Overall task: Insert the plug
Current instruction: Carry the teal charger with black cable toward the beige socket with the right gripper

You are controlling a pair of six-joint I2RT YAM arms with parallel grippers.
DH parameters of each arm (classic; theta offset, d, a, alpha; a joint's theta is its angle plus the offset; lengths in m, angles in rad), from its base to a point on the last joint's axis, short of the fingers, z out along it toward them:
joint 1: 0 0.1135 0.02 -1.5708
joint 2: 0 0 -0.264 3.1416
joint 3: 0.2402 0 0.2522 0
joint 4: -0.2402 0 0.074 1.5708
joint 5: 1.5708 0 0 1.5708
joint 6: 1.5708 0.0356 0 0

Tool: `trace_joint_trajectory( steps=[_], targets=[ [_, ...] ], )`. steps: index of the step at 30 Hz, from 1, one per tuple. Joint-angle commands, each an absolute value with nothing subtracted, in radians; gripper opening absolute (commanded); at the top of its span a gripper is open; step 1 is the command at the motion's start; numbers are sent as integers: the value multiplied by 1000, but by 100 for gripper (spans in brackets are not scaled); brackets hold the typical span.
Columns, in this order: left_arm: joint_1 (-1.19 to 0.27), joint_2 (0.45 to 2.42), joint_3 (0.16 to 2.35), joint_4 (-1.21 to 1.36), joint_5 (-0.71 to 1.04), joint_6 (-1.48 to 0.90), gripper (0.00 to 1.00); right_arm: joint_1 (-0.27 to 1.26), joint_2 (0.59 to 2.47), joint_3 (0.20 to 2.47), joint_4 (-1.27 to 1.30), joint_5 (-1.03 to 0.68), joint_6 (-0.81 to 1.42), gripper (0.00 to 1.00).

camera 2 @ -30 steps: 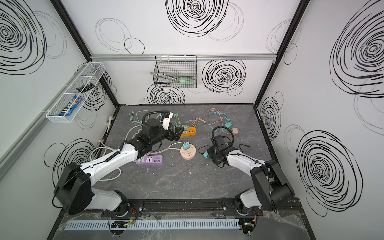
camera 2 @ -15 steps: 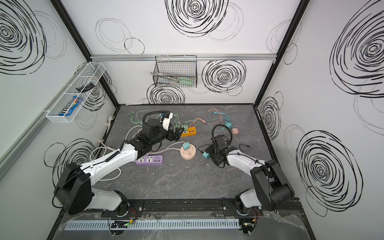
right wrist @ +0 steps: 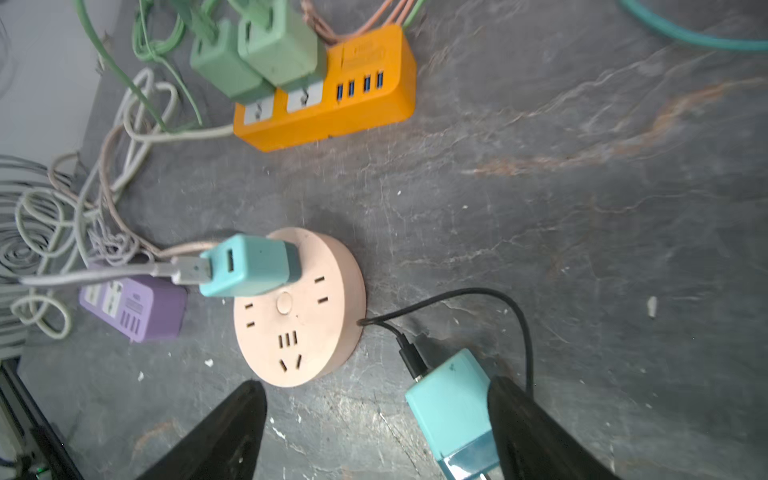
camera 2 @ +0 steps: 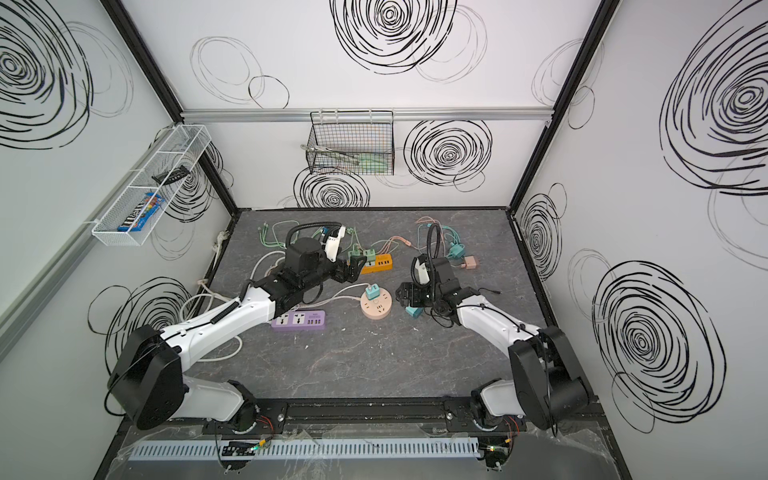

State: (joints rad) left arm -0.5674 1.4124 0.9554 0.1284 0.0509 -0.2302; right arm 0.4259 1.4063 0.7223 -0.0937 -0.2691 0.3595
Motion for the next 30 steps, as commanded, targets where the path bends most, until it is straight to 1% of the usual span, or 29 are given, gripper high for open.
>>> trace_joint_trajectory(
  steps=[1,6,11,16,21,24,30],
  targets=[
    [-565,1401,954,151,39,-214,96,421,1437,752,-117,-304,259,89],
    [-565,1401,957,142,34,-207,96,421,1488,776,-145,-265,234,89],
    [-565,1406,960,142,35,-207,96,431,1524,765,-173,-302,230,89],
    [-566,1416,966,133,47,-203,96,461,1504,739,-203,-294,239,88],
    [-569,1428,979,122,62,-197,96,501,1442,701,-228,-218,258,87],
    [-571,1433,982,120,62,-198,96,526,1440,693,-257,-160,270,84],
    [-574,1433,985,122,52,-200,96,593,1504,731,-304,6,316,74]
  ],
)
